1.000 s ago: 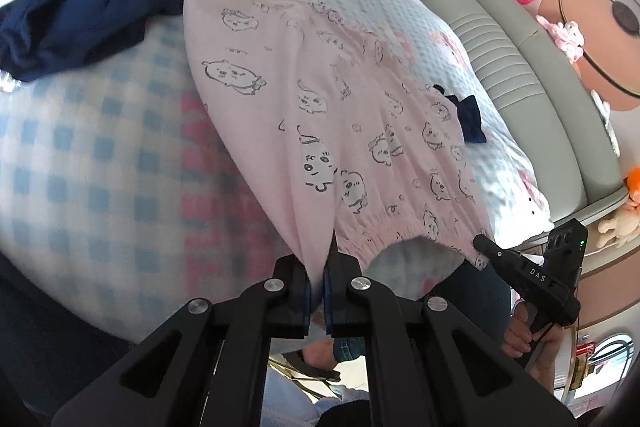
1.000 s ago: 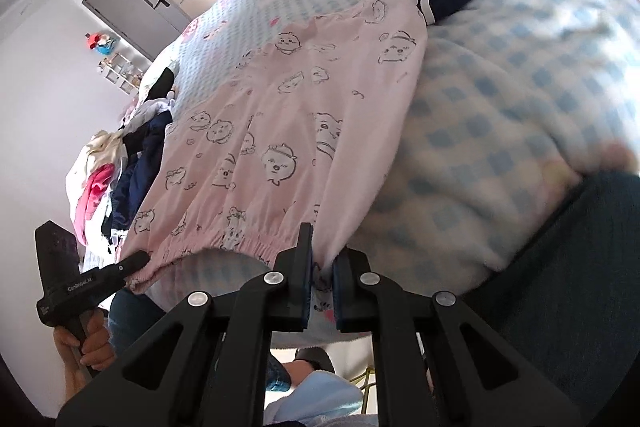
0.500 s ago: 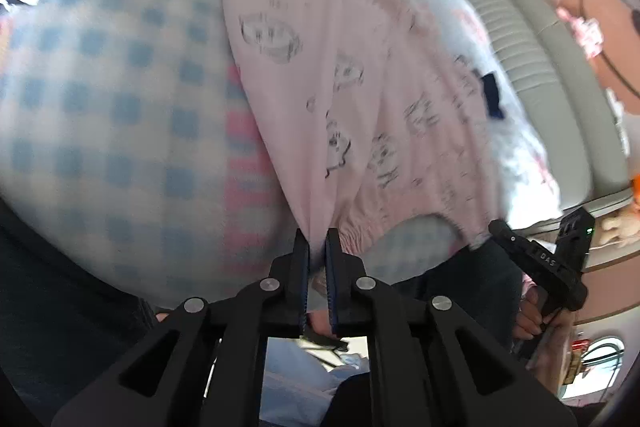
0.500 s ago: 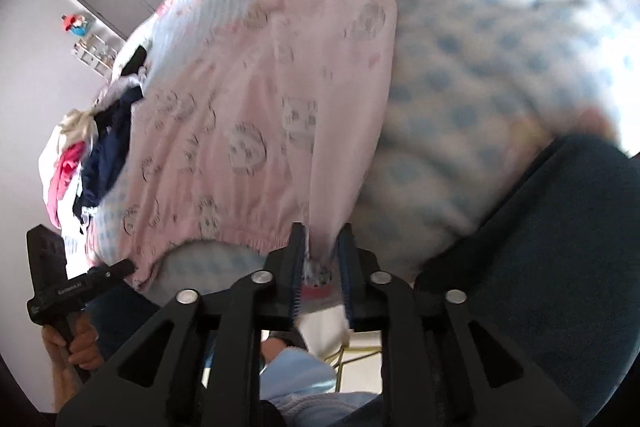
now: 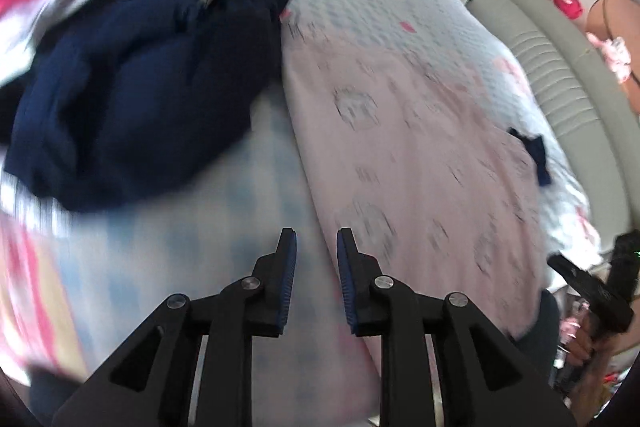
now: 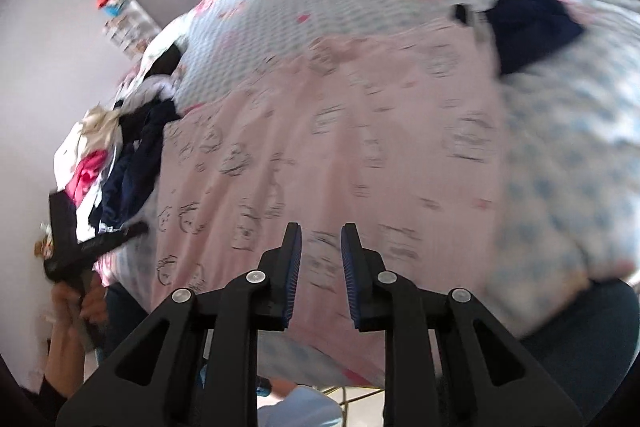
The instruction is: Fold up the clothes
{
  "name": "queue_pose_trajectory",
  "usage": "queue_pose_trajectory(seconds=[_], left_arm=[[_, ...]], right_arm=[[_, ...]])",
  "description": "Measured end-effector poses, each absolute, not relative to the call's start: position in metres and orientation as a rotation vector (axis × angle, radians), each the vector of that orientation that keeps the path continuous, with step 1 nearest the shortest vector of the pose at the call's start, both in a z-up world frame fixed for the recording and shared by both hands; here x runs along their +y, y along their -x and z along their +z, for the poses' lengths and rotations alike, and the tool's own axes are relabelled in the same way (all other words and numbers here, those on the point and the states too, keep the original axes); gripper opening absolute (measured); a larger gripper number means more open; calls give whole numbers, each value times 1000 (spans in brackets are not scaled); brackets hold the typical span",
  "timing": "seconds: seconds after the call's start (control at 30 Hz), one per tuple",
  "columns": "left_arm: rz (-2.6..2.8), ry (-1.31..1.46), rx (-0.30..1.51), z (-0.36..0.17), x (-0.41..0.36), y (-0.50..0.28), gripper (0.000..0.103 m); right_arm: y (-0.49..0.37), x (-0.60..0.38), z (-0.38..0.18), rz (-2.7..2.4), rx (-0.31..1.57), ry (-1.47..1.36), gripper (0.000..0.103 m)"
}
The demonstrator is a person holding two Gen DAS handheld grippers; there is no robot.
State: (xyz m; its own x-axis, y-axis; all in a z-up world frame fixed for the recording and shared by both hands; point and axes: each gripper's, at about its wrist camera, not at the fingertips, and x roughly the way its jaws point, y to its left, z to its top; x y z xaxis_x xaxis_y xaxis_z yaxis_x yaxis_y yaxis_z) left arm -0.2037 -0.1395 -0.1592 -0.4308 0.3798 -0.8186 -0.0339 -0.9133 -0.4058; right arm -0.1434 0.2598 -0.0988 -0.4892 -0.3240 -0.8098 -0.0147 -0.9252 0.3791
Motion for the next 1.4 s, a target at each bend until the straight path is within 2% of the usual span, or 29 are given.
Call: queue_pose_trajectory(seconds=[0.3,0.43,0.47,0.53,0.6,0.63,0.67,0.7,0.73,0.9,0.97,1.0,1.03,1.1,1.13,1.17,1.2,1.23,1.33,1.4], left_arm=[[2606,1512,-389,-159,-153,298,21],[2825,1619,-321,-162,-210,321,13],[2853,1638,-347,-160,-226,322,8],[2748,1626,-489,-151,-245,320,7],[2693,1575,-483,-140,-234,306,10],[2660,1535,-471,-135,-222,296,18],[2589,1484,-493,-133,-208,286,32],[2517,1438,-523,-133,-195,277,40],[2443,1399,-567,-135,-182,271,49],[2414,1408,-533,-153,-150,281,50],[2420,1416,-531,-155,-151,289,50],[2423,1419,-530,-156,-151,294,50],[2426,1423,-529,-157,-151,298,49],[2432,1431,-527,-159,-152,307,44],[2435,1435,-526,-160,-152,311,22],[2438,1438,-525,-161,-152,315,5],[2441,1442,-524,-162,-152,320,5],[2444,1446,-523,-163,-152,324,4],[2482,1432,-506,-155,-162,332,4],[2528,1401,-485,-141,-175,333,4]], right_arm=[[224,197,-115,-2391,-365,-1488,20],[263,183,-130,-2366,-308,-1537,21],[270,182,-133,-2365,-290,-1552,21],[280,184,-136,-2365,-281,-1567,21],[298,182,-131,-2379,-255,-1546,21],[307,180,-128,-2386,-242,-1536,23],[316,179,-126,-2393,-230,-1525,26],[326,178,-124,-2399,-217,-1515,31],[335,177,-121,-2406,-204,-1504,32],[380,170,-109,-2437,-140,-1451,32],[398,168,-104,-2449,-115,-1429,37],[403,166,-109,-2431,-108,-1440,45],[409,165,-114,-2412,-102,-1450,50],[419,162,-125,-2375,-89,-1471,51],[424,160,-130,-2357,-83,-1481,51],[429,159,-135,-2338,-77,-1491,49],[434,157,-140,-2319,-70,-1501,20],[439,156,-146,-2300,-64,-1511,11],[454,151,-161,-2244,-46,-1539,7],[454,148,-145,-2274,-74,-1460,7]])
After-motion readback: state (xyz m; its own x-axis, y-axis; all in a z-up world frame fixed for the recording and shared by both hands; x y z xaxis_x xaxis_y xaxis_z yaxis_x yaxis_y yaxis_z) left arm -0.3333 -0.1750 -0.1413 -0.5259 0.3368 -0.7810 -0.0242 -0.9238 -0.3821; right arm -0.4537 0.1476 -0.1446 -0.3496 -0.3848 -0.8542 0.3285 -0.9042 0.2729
